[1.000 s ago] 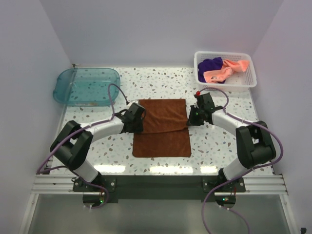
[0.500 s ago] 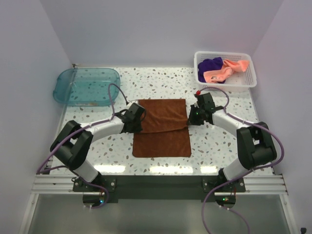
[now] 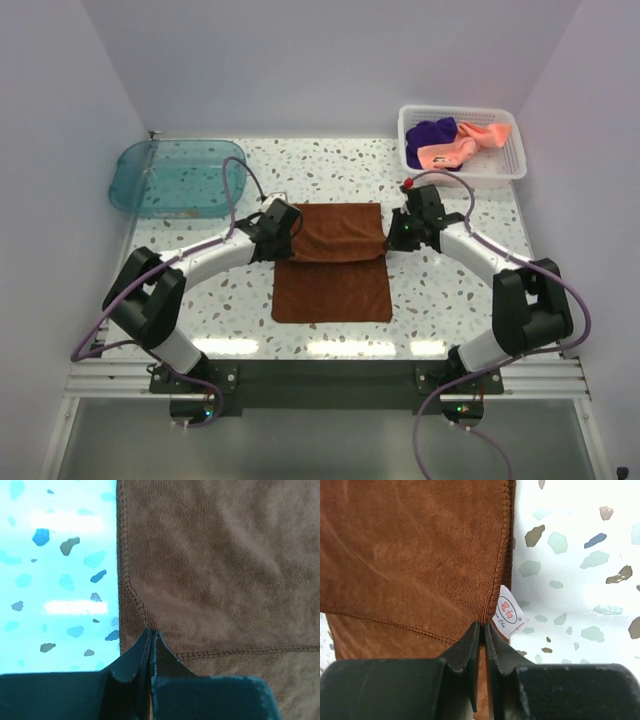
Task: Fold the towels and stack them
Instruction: Fold the towel
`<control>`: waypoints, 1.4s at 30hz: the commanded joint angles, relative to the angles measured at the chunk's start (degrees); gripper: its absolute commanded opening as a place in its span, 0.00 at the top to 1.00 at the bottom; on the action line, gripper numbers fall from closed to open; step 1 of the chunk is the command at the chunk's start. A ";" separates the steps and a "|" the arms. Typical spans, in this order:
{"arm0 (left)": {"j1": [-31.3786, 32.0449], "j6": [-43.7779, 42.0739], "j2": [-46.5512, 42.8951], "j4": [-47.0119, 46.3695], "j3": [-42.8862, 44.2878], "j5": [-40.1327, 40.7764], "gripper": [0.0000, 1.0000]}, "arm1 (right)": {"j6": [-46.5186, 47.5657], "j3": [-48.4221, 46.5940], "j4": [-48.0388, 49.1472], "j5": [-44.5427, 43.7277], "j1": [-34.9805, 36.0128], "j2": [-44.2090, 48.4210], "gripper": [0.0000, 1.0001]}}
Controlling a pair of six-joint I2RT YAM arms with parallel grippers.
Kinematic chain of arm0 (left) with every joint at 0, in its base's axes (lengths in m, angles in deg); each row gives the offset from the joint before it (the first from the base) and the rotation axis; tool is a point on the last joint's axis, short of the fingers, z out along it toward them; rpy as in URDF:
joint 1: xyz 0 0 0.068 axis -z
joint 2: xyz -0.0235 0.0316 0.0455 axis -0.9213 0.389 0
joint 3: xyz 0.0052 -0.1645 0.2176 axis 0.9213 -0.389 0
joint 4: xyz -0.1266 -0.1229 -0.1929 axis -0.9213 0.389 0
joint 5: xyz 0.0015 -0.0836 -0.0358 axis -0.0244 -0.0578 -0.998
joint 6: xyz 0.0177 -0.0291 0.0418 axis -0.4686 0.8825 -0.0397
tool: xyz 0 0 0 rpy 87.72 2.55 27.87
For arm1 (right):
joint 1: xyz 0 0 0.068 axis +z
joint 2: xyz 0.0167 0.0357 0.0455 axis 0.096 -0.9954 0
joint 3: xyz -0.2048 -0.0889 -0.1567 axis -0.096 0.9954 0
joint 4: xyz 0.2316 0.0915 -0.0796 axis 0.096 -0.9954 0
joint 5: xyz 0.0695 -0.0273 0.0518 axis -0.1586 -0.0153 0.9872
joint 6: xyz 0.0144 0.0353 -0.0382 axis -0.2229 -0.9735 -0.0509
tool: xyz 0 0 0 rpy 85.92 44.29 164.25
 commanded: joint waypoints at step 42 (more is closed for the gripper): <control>9.38 5.43 -19.36 15.17 -15.83 -5.05 0.75 | -1.71 10.21 -14.86 -3.90 9.84 19.17 0.58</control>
